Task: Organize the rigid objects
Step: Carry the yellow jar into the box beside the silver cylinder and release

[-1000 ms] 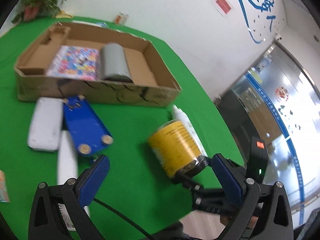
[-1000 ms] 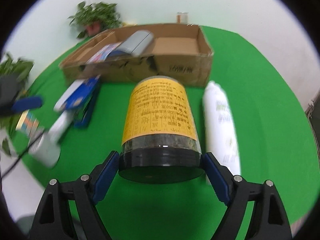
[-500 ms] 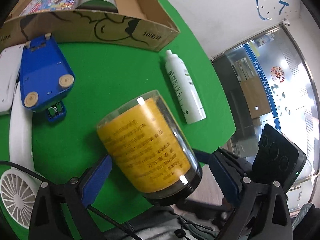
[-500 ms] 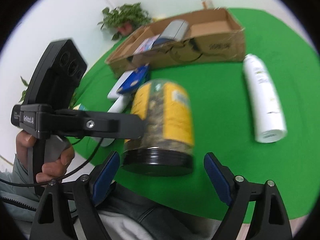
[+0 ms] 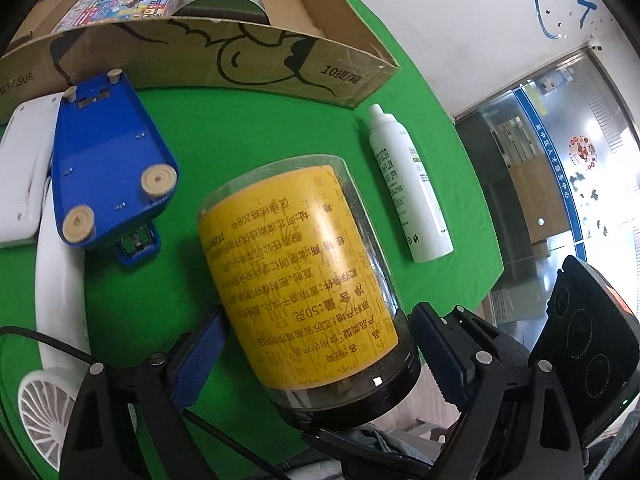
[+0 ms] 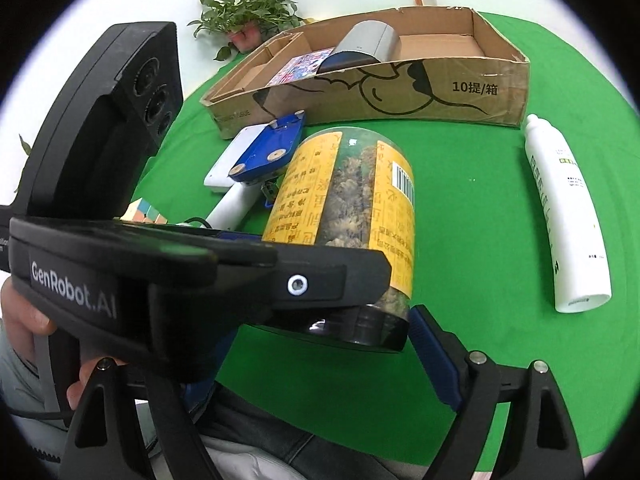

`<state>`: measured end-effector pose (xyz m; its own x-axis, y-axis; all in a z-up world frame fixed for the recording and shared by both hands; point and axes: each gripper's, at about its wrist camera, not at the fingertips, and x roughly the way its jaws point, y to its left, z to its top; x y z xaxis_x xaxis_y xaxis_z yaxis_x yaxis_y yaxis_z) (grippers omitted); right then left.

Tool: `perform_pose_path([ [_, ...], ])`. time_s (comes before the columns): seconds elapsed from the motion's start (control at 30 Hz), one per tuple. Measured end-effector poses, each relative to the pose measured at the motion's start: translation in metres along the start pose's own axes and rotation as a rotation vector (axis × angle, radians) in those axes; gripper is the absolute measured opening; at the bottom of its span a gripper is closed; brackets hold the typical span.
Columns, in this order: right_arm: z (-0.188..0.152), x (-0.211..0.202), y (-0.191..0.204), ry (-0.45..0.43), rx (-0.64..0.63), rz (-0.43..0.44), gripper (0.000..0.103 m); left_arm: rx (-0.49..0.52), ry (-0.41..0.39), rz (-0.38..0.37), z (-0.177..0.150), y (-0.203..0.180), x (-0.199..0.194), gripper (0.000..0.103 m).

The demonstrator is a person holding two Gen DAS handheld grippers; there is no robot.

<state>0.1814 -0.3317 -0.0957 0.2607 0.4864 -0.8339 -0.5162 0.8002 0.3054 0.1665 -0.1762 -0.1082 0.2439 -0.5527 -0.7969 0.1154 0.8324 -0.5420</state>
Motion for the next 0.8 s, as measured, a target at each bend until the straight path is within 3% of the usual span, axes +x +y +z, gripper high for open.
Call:
perform_pose_path([
  [0.33,0.011,-0.019,0.01,-0.127,-0.044,-0.037,0.086,0.08,-0.11,0.015,0.004,-0.022,-0.039,0.087],
  [0.8,0.067,-0.074,0.041,-0.36,-0.16,-0.052,0.086,0.197,-0.354,0.043,0.038,-0.06,-0.148,0.086],
])
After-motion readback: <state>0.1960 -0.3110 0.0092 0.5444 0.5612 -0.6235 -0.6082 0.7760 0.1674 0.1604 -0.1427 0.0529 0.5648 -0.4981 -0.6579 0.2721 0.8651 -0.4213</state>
